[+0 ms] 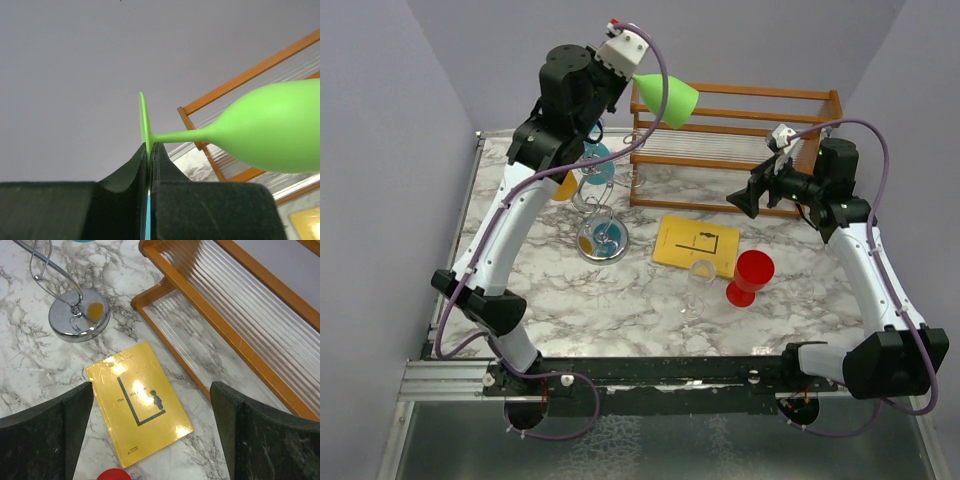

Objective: Place the wine glass upside down on the wine glass rack

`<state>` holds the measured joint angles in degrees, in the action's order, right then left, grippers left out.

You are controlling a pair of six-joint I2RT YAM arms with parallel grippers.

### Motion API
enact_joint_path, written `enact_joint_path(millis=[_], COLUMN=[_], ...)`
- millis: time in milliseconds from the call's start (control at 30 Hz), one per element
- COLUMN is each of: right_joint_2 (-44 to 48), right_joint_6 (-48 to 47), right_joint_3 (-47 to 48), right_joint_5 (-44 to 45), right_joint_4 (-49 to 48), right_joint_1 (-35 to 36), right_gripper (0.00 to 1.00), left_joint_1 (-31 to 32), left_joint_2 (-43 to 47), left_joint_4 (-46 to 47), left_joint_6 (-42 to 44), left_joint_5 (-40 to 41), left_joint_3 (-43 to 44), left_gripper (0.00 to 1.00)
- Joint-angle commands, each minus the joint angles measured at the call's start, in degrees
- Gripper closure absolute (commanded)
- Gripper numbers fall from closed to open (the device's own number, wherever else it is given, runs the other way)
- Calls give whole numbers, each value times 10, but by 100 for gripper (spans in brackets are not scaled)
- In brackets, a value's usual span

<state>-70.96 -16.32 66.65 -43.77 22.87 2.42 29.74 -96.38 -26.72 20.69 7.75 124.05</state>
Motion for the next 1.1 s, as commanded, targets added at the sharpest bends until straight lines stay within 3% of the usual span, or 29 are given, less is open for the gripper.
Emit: enact_joint_path(millis=[0, 633, 1067], right_joint_2=[10, 2, 3], right_joint_6=[1, -6, -3], right_joint_3=[-11, -18, -22], right_joint_5=[-33, -18, -18], right_joint_4=[-40, -40, -43], right_joint_1=[-2, -3, -5], right_gripper=[0, 0, 0], left_joint_1=[36, 94, 95], left_joint_2=[-26, -35, -12], left_joint_4=[10, -31, -86], left_joint_6=[108, 315, 300], left_joint_5=[90, 201, 171], left_joint_3=[4, -90, -109], left_gripper=[100, 100, 100])
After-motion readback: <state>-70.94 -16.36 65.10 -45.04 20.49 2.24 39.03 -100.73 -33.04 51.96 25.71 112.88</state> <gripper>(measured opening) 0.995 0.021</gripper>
